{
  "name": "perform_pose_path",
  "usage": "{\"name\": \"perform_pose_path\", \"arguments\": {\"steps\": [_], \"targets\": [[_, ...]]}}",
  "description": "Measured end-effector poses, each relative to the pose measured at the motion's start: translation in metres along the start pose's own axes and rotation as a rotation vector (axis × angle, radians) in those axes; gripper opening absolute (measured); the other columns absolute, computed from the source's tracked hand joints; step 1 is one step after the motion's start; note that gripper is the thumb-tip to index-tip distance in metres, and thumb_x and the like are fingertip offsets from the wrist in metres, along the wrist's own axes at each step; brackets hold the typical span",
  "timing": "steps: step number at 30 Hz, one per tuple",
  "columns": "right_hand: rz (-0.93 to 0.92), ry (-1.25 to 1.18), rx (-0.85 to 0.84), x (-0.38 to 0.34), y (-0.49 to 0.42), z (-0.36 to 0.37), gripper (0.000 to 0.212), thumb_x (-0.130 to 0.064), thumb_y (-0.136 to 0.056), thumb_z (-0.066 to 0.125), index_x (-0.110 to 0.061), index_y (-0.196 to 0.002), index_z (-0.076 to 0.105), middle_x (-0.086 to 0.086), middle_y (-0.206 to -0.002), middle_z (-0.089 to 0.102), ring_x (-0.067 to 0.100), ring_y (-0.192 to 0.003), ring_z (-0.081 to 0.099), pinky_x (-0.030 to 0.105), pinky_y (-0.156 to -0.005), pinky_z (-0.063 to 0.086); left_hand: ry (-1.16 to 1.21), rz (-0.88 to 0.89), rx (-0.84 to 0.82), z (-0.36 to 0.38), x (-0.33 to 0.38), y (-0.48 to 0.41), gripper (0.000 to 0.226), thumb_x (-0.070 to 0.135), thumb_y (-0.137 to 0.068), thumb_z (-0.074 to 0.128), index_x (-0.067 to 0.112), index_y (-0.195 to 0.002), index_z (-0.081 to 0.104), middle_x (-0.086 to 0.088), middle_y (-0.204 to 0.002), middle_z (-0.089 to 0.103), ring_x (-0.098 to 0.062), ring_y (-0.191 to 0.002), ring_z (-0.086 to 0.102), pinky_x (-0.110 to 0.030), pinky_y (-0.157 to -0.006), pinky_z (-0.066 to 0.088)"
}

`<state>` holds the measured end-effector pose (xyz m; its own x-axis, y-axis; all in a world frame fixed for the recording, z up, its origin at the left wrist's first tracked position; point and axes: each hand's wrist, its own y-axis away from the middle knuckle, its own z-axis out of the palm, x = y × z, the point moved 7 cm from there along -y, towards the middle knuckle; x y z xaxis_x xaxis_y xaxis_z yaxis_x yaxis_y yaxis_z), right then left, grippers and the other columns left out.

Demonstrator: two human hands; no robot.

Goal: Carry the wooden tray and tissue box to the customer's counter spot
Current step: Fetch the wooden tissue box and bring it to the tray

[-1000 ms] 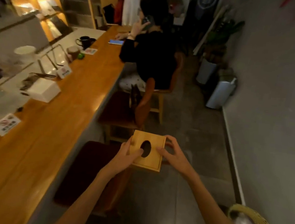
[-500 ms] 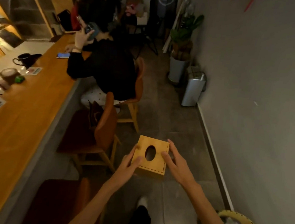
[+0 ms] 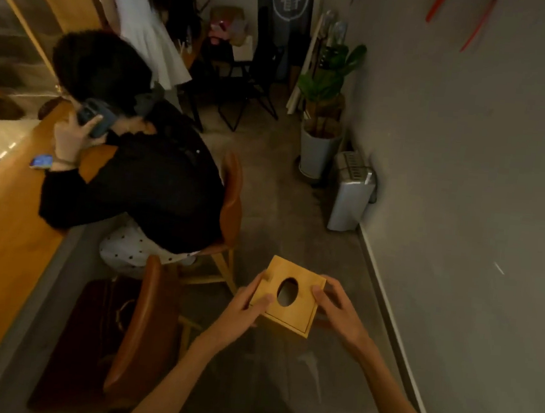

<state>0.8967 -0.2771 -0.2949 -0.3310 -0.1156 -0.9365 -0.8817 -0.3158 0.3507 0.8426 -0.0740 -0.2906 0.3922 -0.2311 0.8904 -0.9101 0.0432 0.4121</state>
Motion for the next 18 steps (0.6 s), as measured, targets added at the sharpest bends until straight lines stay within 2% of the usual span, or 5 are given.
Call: {"name": "perform_pose_path", "arguments": {"steps": [3,8,13,16,18], "targets": [[-0.001,-0.074,0.02,-0.019,-0.067,-0.023,0.041,-0.038,-0.093,0.062,-0.038,-0.133,0.05,0.0,-0.126,0.06,0.019,-0.104,0.069,0.046,-0.084,0.06,0.061,-0.002,-0.008,-0.013,0.025,-0.071,0.071,0.068,-0.081,0.06,0.059,-0.143,0.027,0.01,-0.143,0.04,-0.011,-0.122,0.051,-0.04,-0.097,0.052],[0.054,-0.138,0.037,-0.046,-0.189,-0.065,0.056,-0.043,-0.089,0.066,-0.038,-0.14,0.042,-0.004,-0.126,0.06,0.018,-0.106,0.068,0.03,-0.075,0.06,0.11,-0.058,-0.008,-0.033,0.068,-0.195,0.069,0.055,-0.085,0.063,0.054,-0.144,0.028,0.008,-0.14,0.044,-0.017,-0.12,0.056,-0.038,-0.092,0.055],[0.047,-0.015,-0.034,-0.09,-0.329,-0.103,0.043,-0.047,-0.088,0.062,-0.035,-0.128,0.051,0.006,-0.128,0.063,0.016,-0.101,0.069,0.034,-0.079,0.061,0.187,-0.064,0.043,-0.047,0.128,-0.306,0.052,0.037,-0.096,0.058,0.054,-0.134,0.028,0.018,-0.127,0.054,-0.003,-0.102,0.059,-0.02,-0.068,0.057],[-0.037,0.138,-0.078,-0.135,-0.407,-0.12,0.038,-0.064,-0.083,0.06,-0.052,-0.117,0.049,-0.001,-0.131,0.059,0.011,-0.107,0.066,0.035,-0.086,0.059,0.231,-0.02,0.119,-0.067,0.161,-0.365,0.045,0.037,-0.095,0.057,0.056,-0.13,0.036,0.013,-0.131,0.058,-0.01,-0.112,0.062,-0.024,-0.078,0.057],[-0.138,0.289,-0.112,-0.163,-0.452,-0.12,0.034,-0.059,-0.092,0.052,-0.057,-0.124,0.043,-0.008,-0.137,0.051,0.007,-0.118,0.057,0.026,-0.092,0.052,0.286,-0.056,0.173,-0.084,0.173,-0.397,0.048,0.041,-0.094,0.059,0.055,-0.134,0.037,0.009,-0.132,0.059,-0.013,-0.113,0.063,-0.029,-0.081,0.059]]}}
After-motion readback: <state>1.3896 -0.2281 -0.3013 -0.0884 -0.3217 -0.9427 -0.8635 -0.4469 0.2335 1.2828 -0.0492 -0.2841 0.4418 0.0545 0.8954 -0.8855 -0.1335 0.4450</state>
